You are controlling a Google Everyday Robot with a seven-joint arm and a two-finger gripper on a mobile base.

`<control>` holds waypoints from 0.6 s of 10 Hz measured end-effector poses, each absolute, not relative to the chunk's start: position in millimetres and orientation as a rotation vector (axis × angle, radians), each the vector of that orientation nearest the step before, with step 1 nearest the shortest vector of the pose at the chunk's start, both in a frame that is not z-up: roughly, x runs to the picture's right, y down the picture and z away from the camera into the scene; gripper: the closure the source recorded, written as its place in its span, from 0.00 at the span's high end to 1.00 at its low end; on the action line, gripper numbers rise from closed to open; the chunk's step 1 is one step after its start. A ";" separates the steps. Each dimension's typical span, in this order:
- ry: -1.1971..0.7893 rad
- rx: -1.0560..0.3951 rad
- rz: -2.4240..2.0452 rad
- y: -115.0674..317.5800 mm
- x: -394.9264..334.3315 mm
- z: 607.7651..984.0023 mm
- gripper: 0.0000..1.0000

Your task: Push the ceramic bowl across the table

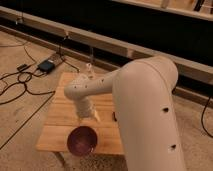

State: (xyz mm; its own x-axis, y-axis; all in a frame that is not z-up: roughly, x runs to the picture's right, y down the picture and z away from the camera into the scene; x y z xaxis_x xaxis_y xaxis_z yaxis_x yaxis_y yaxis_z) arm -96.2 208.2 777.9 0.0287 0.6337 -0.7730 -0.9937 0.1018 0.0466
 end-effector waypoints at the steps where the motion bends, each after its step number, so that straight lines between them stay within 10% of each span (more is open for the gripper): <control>1: 0.758 -0.625 1.374 220.9 -101.0 762.7 0.65; 6: 0.770 -0.712 1.361 281.2 -116.9 701.0 0.65</control>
